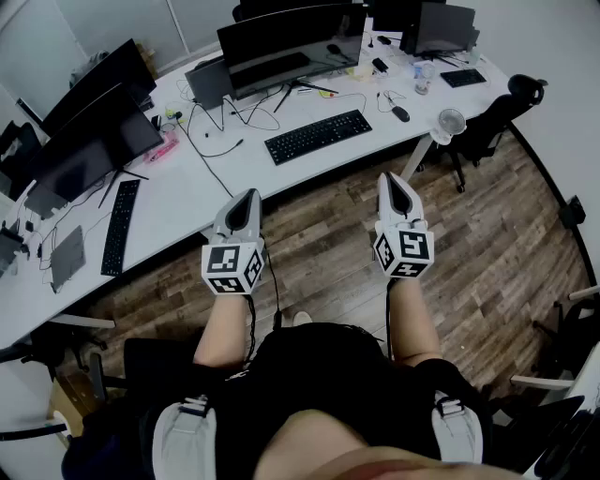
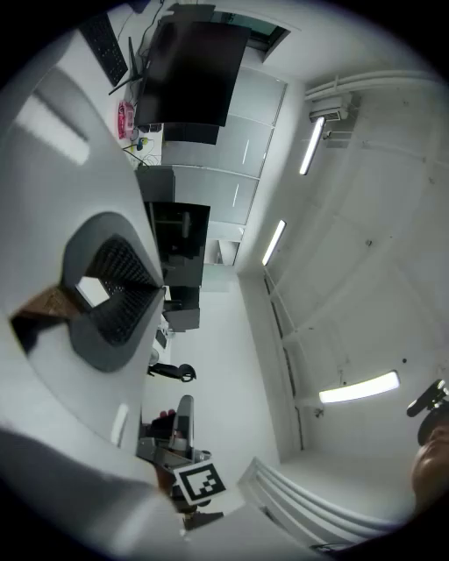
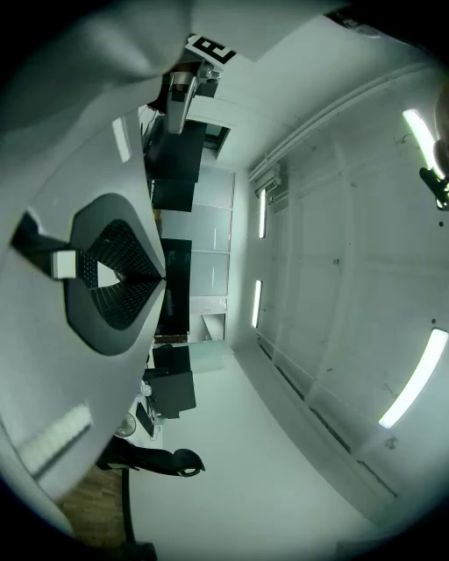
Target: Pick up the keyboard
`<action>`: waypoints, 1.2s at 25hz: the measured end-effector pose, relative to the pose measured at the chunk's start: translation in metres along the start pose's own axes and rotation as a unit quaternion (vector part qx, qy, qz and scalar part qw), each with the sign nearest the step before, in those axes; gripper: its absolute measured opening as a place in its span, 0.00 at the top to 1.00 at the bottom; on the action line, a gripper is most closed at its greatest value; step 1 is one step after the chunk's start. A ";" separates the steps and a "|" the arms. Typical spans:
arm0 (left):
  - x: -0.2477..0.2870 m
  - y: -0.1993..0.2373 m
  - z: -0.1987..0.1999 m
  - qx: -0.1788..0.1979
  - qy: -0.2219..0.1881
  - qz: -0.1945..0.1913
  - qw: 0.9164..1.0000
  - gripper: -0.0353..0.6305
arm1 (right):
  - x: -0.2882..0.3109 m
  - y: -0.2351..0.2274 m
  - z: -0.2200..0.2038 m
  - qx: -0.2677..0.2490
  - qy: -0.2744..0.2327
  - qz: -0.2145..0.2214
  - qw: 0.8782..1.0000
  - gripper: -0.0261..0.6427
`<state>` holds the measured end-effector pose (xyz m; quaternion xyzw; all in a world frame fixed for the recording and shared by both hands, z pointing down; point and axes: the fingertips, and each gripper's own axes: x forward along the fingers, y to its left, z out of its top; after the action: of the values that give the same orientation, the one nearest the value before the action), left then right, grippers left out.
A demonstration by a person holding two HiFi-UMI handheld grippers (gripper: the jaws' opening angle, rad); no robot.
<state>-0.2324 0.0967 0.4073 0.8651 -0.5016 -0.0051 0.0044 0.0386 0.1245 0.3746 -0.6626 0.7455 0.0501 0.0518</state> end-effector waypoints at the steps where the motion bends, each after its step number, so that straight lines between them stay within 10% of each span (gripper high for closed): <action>1: -0.001 0.001 -0.001 0.001 0.002 -0.001 1.000 0.87 | -0.001 0.002 0.000 -0.002 0.001 0.000 1.000 0.97; 30: 0.069 0.032 -0.019 -0.008 0.010 -0.012 1.000 0.87 | 0.047 -0.021 -0.014 -0.009 -0.010 -0.043 0.999 0.97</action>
<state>-0.2257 0.0209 0.4263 0.8708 -0.4914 -0.0007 0.0158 0.0538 0.0736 0.3817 -0.6940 0.7152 0.0612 0.0557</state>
